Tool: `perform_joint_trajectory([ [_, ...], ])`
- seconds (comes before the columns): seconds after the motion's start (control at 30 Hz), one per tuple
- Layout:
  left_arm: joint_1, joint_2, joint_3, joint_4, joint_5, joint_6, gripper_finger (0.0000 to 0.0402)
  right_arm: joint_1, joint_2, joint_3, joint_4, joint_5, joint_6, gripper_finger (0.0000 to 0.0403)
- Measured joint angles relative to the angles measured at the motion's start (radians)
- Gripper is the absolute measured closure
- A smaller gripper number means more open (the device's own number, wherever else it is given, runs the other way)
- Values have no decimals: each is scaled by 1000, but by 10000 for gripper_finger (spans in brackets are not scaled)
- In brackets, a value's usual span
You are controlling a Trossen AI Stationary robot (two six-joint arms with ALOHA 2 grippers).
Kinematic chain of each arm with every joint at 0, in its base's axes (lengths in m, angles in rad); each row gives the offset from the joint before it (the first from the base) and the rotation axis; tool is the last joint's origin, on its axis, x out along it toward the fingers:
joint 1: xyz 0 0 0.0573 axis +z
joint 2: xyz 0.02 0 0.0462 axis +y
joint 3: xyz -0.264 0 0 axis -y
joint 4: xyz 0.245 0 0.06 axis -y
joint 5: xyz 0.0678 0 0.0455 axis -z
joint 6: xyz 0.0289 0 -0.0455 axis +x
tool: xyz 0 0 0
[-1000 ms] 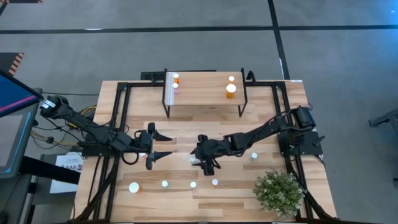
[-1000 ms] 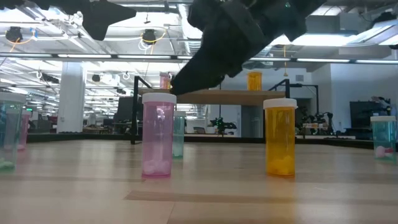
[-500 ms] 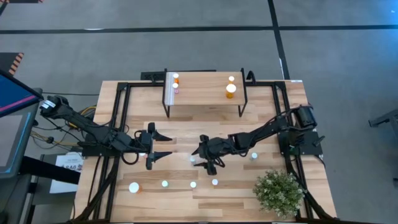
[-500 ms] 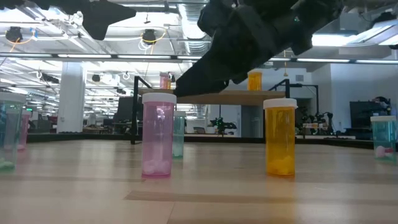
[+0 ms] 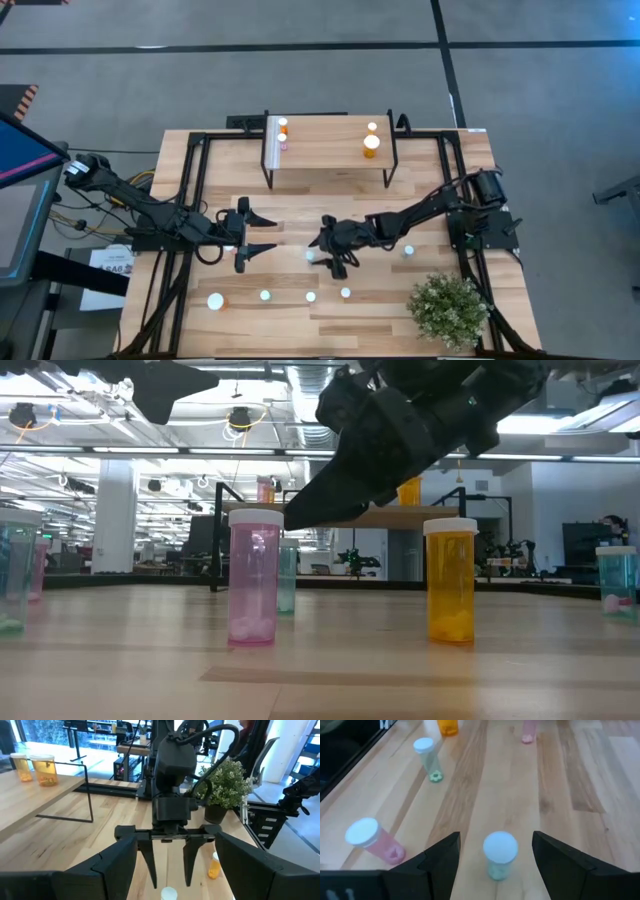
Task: Pick and place medicine bottles onto shelf by color
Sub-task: Put the top left blue pill bottle on the shelf
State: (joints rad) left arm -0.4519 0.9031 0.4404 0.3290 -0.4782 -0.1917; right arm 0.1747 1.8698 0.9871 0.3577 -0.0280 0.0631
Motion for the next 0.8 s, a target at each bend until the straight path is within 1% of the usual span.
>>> perform_joint_trajectory([
  [0.73,0,0,0,2,0,0,146,-1,1,1,-9,7,16,132],
  [0.8,0,0,0,2,0,0,146,-2,22,8,0,7,17,132],
])
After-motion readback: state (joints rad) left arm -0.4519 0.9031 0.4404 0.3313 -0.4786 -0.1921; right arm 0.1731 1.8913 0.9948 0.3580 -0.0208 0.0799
